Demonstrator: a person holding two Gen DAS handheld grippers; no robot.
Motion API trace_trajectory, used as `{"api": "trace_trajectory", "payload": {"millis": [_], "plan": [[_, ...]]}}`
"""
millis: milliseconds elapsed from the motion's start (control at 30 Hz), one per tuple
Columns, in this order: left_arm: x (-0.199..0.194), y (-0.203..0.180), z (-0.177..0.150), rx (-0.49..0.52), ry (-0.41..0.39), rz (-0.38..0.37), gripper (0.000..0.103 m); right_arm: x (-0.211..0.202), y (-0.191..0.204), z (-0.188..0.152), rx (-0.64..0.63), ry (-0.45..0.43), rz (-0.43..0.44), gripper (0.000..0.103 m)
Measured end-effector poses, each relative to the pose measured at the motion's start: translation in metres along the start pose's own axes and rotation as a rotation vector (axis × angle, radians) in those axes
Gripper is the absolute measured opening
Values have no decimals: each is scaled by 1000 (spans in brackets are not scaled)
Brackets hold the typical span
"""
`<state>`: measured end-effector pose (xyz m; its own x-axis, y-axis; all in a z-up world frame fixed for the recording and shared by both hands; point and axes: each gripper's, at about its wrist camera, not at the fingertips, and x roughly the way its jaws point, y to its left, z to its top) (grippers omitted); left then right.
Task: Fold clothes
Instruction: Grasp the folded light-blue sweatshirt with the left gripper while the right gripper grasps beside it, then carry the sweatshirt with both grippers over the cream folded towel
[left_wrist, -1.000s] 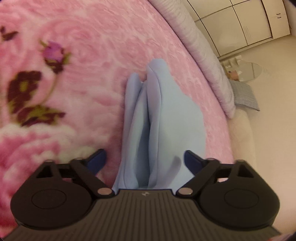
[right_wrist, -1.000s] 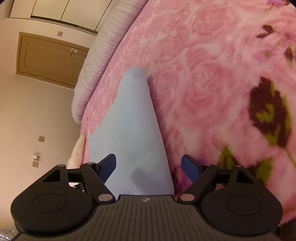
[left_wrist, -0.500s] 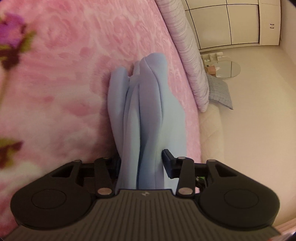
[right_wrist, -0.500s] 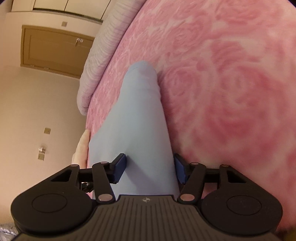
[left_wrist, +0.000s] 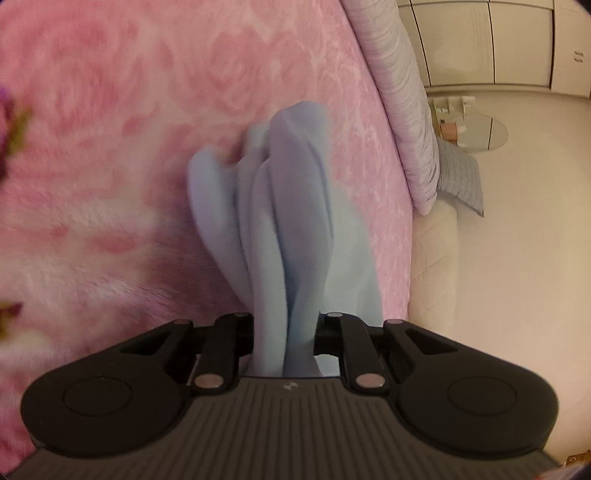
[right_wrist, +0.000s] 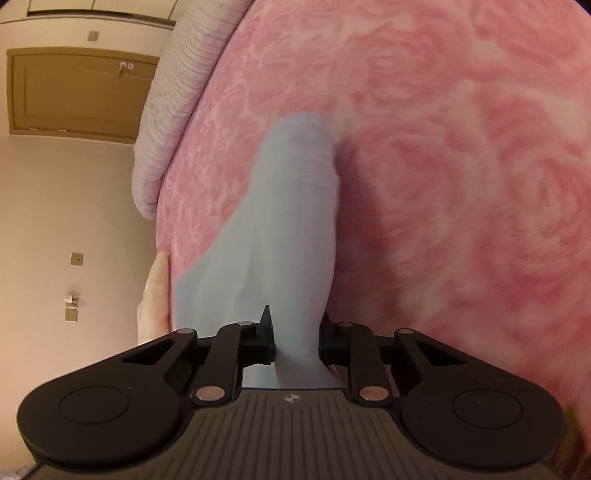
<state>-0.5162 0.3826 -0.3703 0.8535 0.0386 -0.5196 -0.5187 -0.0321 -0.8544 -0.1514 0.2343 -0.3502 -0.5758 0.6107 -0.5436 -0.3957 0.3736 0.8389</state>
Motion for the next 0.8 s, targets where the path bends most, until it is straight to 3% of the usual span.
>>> {"api": "trace_trajectory", "payload": {"millis": [167,333,467,633,800], "plan": [[-55,-46,2,-42,-52,22,13,-18,66,8,-8,70,26,20],[-115,-85,-5,-83,-168,29,13,-19,130,7,-33,145,86,20],[-172,-81,-10,-99,-233,19,13,-2,176,-4,-71,193,114,20],[-240,-48,5,-140,-262,13,13,42,227,-36,-94,233,100,20],[-321,-8,51,-127,-236,10,12,104,279,-86,-67,211,97,20]]}}
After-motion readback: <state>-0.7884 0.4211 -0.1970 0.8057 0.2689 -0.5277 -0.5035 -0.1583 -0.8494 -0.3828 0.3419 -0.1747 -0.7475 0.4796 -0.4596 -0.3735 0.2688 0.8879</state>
